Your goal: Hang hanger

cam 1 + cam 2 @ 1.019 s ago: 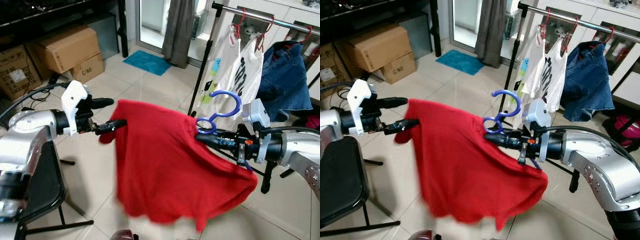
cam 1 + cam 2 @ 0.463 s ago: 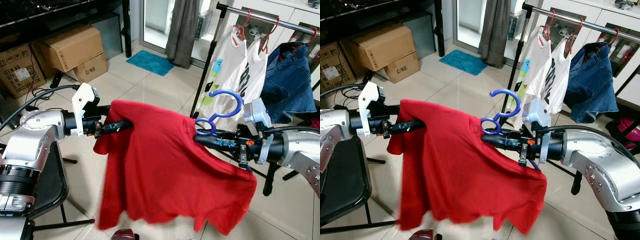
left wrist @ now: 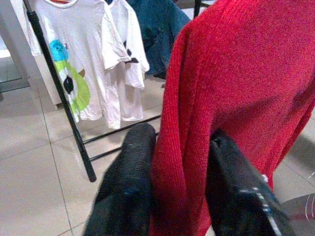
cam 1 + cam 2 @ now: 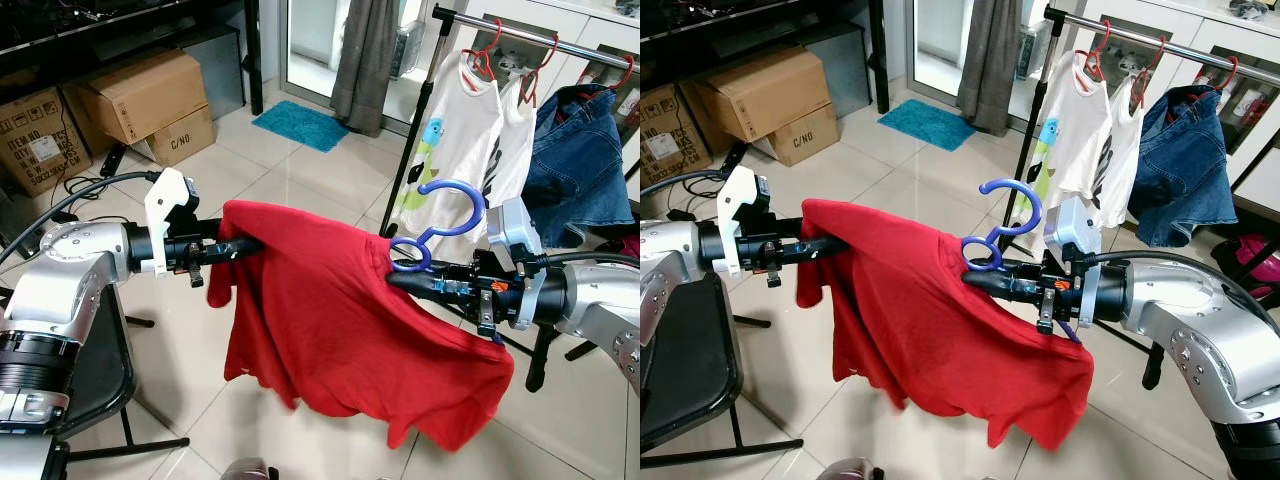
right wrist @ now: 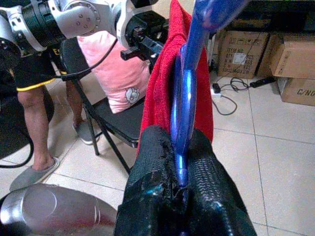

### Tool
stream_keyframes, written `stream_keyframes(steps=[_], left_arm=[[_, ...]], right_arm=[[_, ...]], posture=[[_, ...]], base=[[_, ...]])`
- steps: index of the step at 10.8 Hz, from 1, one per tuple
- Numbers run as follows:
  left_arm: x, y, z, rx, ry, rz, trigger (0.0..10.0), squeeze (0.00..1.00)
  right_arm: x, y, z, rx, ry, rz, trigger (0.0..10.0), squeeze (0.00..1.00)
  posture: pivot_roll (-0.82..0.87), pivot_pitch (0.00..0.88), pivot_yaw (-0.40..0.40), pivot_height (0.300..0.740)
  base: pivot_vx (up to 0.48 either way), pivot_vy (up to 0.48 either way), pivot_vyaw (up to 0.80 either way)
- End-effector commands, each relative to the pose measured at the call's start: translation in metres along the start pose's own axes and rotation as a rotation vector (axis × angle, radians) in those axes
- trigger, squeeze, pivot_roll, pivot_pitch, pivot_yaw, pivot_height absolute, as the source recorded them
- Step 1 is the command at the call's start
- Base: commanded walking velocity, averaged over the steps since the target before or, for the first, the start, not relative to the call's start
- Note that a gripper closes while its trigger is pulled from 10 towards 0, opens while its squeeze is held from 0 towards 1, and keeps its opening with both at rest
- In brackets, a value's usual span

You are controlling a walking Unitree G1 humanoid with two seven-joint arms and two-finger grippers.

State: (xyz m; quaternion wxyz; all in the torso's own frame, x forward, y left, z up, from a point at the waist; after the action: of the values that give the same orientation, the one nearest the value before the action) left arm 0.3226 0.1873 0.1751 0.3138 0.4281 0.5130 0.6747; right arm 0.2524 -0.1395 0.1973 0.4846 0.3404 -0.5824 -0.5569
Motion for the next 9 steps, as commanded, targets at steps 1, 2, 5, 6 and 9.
stream_keyframes(steps=[1, 2, 5, 6, 9], left_arm=[[-0.001, 0.004, -0.001, -0.021, -0.006, -0.015, 0.0, 0.0], [-0.001, 0.005, 0.0, -0.021, 0.001, -0.019, 0.0, 0.0], [-0.001, 0.006, 0.003, -0.029, 0.024, -0.027, 0.0, 0.0], [0.0, 0.006, 0.003, -0.029, 0.03, -0.032, 0.0, 0.0], [0.014, 0.011, 0.016, -0.001, 0.167, -0.11, 0.0, 0.0]], right_arm=[[0.004, 0.013, 0.001, 0.042, 0.008, -0.027, 10.0, 0.0], [0.005, 0.014, 0.001, 0.042, 0.002, -0.028, 10.0, 0.0], [0.006, 0.014, 0.0, 0.039, -0.001, -0.027, 10.0, 0.0], [0.006, 0.014, 0.0, 0.04, -0.003, -0.027, 10.0, 0.0], [0.008, 0.015, -0.002, 0.037, -0.02, -0.033, 10.0, 0.0]], posture=[[0.03, 0.004, -0.052, 0.74], [0.02, 0.004, -0.048, 0.74], [0.02, 0.003, -0.048, 0.74], [0.02, 0.002, -0.046, 0.74], [0.02, 0.005, -0.045, 0.74]], base=[[0.0, 0.0, 0.0], [0.0, 0.0, 0.0], [0.0, 0.0, 0.0], [0.0, 0.0, 0.0], [0.0, 0.0, 0.0]])
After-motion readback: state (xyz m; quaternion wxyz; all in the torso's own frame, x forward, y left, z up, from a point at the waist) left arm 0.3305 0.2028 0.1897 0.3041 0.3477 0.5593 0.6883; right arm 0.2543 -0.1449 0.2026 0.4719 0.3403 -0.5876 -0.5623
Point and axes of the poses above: a point about 5 cm out from each wrist's last joint towards the gripper, its own x axis pointing back from the gripper into the wrist, its own y axis along the axis of the wrist's last joint, z = x × y, the point moved 3 cm from there along -x, pointing out of the wrist towards the gripper, and after that the axes turned 3 degrees about -x, right-handed, at the moved point
